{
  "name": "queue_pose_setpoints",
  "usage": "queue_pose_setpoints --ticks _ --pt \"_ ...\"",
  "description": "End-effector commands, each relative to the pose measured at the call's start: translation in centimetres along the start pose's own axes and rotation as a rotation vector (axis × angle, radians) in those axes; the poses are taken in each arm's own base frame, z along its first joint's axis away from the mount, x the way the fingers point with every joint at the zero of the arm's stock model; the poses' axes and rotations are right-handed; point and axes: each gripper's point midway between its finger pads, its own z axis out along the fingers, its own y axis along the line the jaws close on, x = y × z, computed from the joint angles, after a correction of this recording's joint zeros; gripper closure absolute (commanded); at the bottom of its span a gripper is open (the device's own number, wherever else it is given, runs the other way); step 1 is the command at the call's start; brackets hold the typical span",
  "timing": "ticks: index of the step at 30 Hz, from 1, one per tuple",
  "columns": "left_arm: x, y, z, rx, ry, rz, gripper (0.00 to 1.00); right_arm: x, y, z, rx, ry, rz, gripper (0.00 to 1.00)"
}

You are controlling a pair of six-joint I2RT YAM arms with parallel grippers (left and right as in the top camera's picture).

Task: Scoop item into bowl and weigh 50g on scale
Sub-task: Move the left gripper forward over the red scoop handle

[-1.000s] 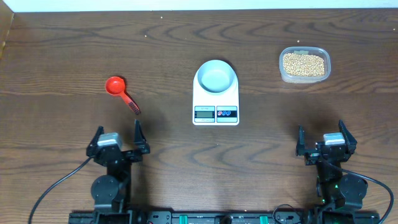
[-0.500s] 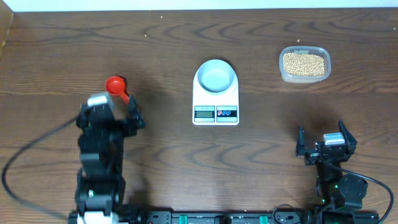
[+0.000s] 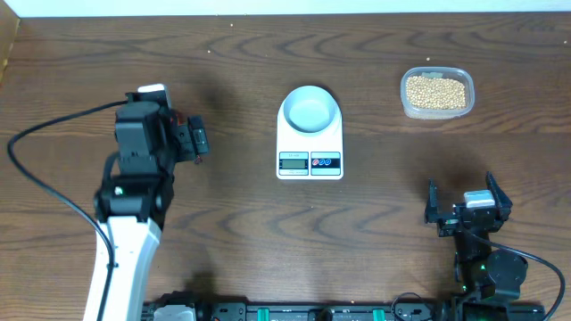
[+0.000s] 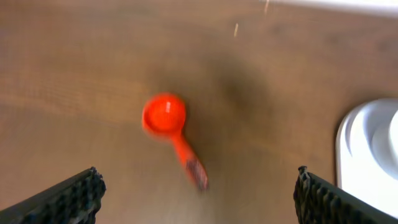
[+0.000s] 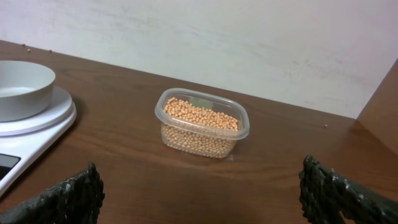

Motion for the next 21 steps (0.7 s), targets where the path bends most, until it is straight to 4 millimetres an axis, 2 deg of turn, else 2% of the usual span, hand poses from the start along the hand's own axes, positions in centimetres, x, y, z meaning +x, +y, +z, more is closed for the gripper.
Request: queue_pose_setpoints --ticks 1,3,7,9,14,21 --pt "-1.2 0.8 -0.1 -0.035 0.062 0.006 0.01 0.1 0.1 0.0 -0.001 0.000 0.015 0.01" --pt "-1.3 0.8 0.4 -0.029 0.119 -0.006 0.01 0.1 0.1 0.0 -0.001 0.000 0.015 0.01" --pt "-2.2 -1.1 1.2 0.068 0.104 -0.012 0.01 0.1 0.1 0.0 -0.001 0.000 0.015 0.01" --pt "-1.9 -1.5 1.4 0.095 0.116 -0.013 0.01 0.1 0.1 0.0 -0.001 0.000 0.015 0.01" --pt "-1.7 -1.5 1.4 0.093 0.127 -0.012 0.01 0.1 0.1 0.0 -0.001 0.000 0.015 0.01" --pt "-2.5 -1.6 1.6 0.096 0.093 -0.013 0.01 0.1 0.1 0.0 -0.001 0.000 0.015 0.01"
